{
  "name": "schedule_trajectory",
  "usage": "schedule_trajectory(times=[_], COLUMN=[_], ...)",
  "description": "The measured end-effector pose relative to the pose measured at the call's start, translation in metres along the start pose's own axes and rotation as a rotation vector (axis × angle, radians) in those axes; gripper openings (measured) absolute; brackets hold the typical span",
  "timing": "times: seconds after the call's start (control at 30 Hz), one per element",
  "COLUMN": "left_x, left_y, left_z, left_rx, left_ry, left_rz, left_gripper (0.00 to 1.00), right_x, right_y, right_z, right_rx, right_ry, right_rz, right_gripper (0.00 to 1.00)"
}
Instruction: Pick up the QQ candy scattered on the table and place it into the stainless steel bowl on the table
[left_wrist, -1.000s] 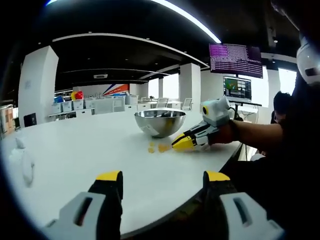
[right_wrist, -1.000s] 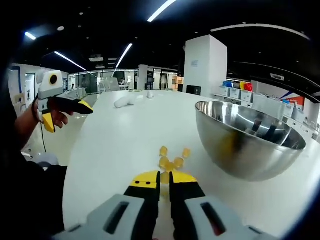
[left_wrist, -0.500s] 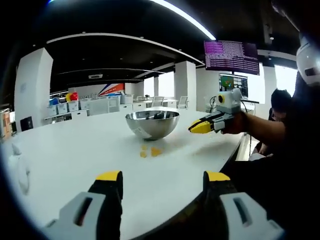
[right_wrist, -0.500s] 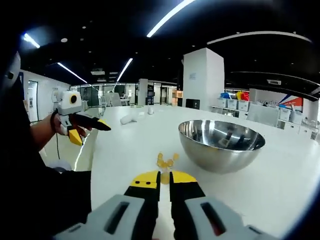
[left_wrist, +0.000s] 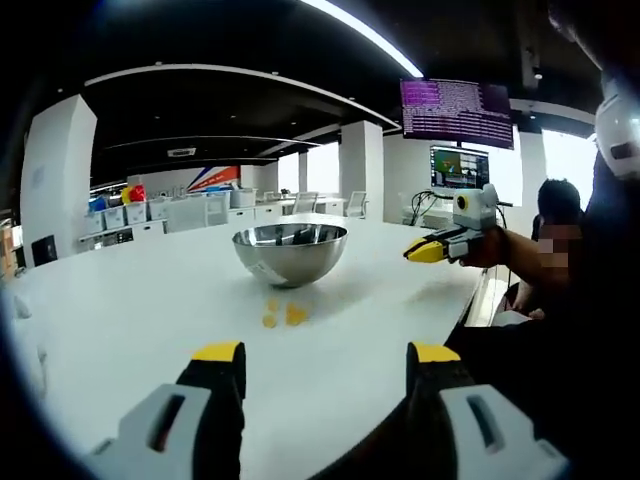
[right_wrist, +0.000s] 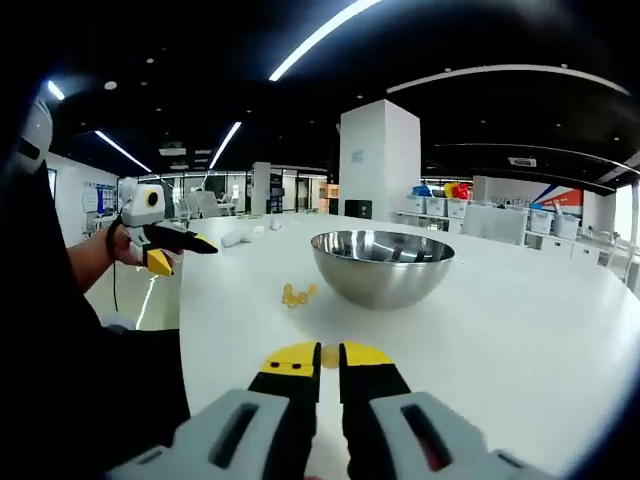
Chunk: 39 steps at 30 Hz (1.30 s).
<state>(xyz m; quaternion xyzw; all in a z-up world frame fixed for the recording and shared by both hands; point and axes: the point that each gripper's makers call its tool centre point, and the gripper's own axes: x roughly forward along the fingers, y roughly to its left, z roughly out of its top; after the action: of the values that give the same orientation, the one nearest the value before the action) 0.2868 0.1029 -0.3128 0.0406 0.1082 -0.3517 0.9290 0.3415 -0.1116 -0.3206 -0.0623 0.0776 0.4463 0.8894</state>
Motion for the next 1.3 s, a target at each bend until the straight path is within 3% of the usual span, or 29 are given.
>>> schedule_trajectory(times=[0.33,0.6,0.87,1.13,1.3], left_x=[0.009,0.009,0.004,-0.001,-0.005], left_y=[-0.003,0.001,0.005,0.01,0.013], left_z=[0.002,-0.002,-0.006,-0.011,-0.013], left_rx=[0.001,-0.012,-0.028,-0.045,-0.053], left_ry=[0.001,0.002,0.0,-0.005,-0.006], left_rz=[-0.016,-0.016,-0.014,-0.01,-0.005], left_gripper=[0.65,0.64,0.64,0.63,0.63], right_x=[0.004,0.029,0.074,0.122,0.155], right_y=[-0.005,-0.023,-0.053,-0.055,-0.068], right_z=[0.01,0.047,0.081,0.092,0.103], right_rx=[-0.004,-0.092,-0.178,-0.304,-0.354], right_ry=[-0.012,-0.007,0.022,0.139,0.193], right_rz=[-0.004,0.012,0.039,0.121,0.146], right_gripper=[0.09,0.09,0.09,0.09,0.09])
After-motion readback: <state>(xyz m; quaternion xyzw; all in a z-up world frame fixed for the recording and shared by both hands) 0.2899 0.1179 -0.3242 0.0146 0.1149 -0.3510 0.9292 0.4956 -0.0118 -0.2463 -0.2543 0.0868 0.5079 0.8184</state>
